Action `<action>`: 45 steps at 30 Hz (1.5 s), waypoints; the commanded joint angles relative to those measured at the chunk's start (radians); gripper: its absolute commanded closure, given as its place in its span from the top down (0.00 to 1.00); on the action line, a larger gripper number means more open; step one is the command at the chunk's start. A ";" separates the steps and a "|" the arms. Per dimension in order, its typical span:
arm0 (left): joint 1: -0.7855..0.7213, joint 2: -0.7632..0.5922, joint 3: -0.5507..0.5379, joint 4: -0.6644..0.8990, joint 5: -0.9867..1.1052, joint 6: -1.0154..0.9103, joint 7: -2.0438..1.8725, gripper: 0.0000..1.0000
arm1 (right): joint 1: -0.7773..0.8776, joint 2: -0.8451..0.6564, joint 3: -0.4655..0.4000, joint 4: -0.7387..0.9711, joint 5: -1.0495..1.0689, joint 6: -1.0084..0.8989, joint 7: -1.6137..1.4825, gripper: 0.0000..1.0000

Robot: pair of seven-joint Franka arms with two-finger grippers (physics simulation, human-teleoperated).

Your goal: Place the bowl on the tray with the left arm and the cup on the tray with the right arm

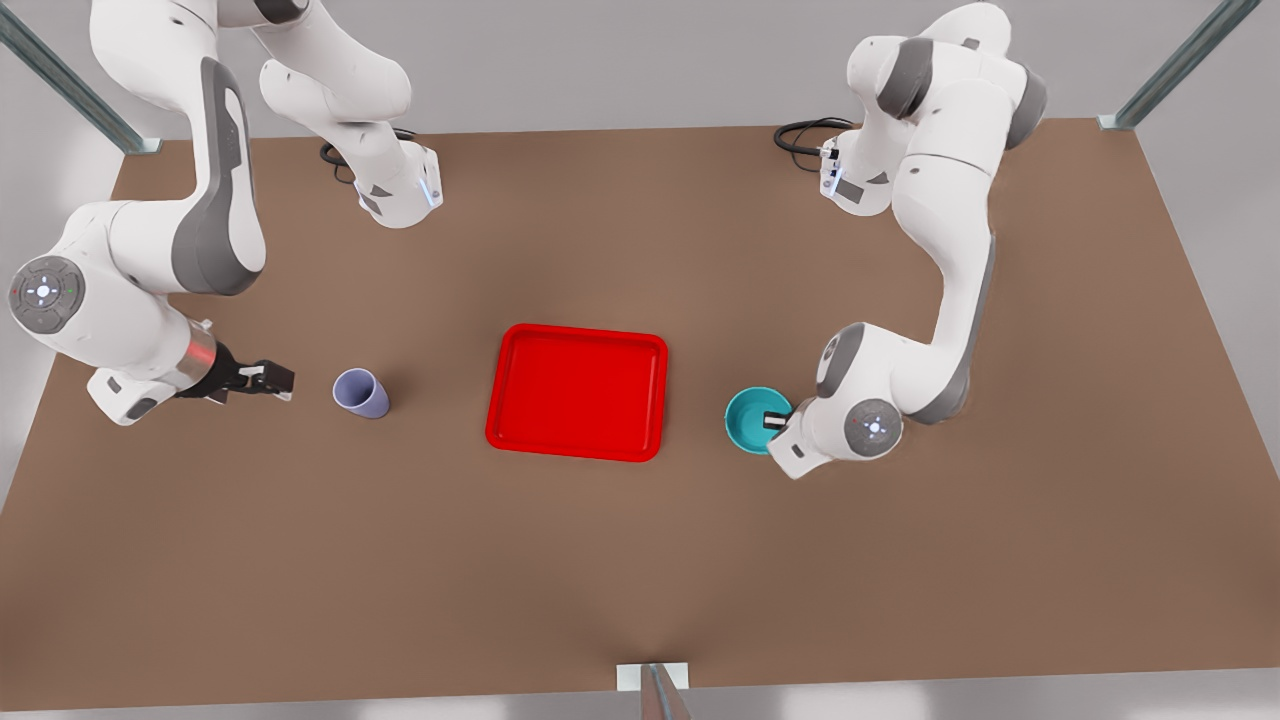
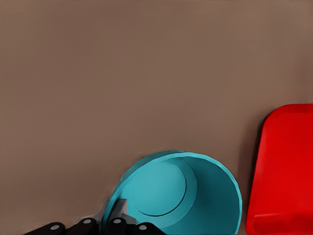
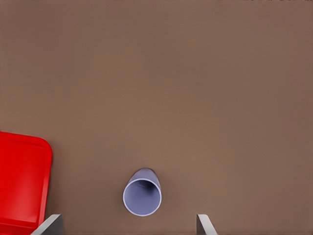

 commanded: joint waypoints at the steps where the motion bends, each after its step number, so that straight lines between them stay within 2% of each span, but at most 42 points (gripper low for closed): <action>1: -0.013 0.012 0.000 0.021 -0.087 0.000 -0.027 0.21 | -0.001 0.000 0.000 0.000 0.000 0.000 0.000 1.00; 2: -0.050 0.034 -0.004 0.078 -0.092 -0.004 -0.118 0.21 | -0.001 0.000 0.000 0.000 0.000 -0.001 0.000 1.00; 9: -0.199 0.103 -0.007 0.115 -0.320 0.093 -0.300 0.21 | -0.001 0.000 0.000 0.000 0.000 -0.001 0.000 1.00; 21: -0.242 0.198 -0.018 0.112 -0.366 0.211 -0.276 0.22 | -0.002 0.000 0.000 0.000 0.000 -0.001 -0.002 1.00; 22: -0.240 0.199 -0.018 0.109 -0.366 0.211 -0.239 0.40 | -0.002 0.000 0.000 0.000 0.000 -0.001 -0.002 1.00; 23: -0.237 0.199 -0.017 0.108 -0.366 0.211 -0.219 0.64 | -0.002 0.000 0.000 0.000 0.000 -0.001 -0.002 1.00; 24: -0.237 0.199 -0.017 0.108 -0.366 0.211 -0.217 0.78 | -0.004 0.000 0.000 0.000 0.000 -0.001 -0.003 1.00; 25: -0.237 0.199 -0.017 0.108 -0.366 0.211 -0.217 0.89 | -0.004 0.000 0.000 0.000 0.000 -0.003 -0.003 1.00; 26: -0.237 0.201 -0.015 0.108 -0.366 0.213 -0.217 0.93 | -0.004 0.000 0.000 0.000 0.000 -0.003 -0.003 1.00; 29: -0.237 0.204 -0.010 0.108 -0.351 0.213 -0.214 0.96 | -0.004 0.000 0.000 0.000 0.000 -0.003 -0.003 1.00; 31: -0.228 0.192 -0.006 0.111 -0.257 0.194 -0.219 0.99 | -0.004 0.000 0.000 -0.002 0.000 -0.003 -0.003 1.00; 32: -0.225 0.164 0.000 0.114 -0.199 0.168 -0.217 0.99 | -0.004 0.000 0.000 0.000 0.000 -0.003 -0.003 1.00; 33: -0.193 0.129 0.023 0.117 -0.124 0.063 -0.172 1.00 | -0.004 0.000 0.000 0.000 0.000 -0.003 -0.003 1.00; 35: 0.017 -0.032 0.028 0.118 -0.063 -0.206 0.099 1.00 | -0.002 0.000 0.000 0.000 0.000 -0.003 -0.003 1.00; 36: 0.042 -0.089 0.052 0.117 0.055 -0.253 0.114 1.00 | -0.001 0.000 0.000 0.000 0.000 -0.003 -0.002 1.00; 39: 0.043 -0.250 0.216 0.117 0.106 -0.454 0.211 1.00 | 0.010 -0.020 0.002 -0.026 0.000 -0.017 0.000 1.00; 41: 0.043 -0.302 0.267 0.111 0.106 -0.527 0.224 1.00 | 0.010 -0.066 0.003 -0.086 0.000 -0.014 0.002 1.00; 43: 0.170 -0.402 0.180 -0.016 0.109 -0.464 0.263 1.00 | 0.011 -0.107 0.003 -0.141 0.000 0.000 0.000 1.00; 45: 0.172 -0.427 0.178 -0.058 0.149 -0.427 0.329 1.00 | 0.011 -0.072 0.003 -0.109 0.000 -0.011 0.000 1.00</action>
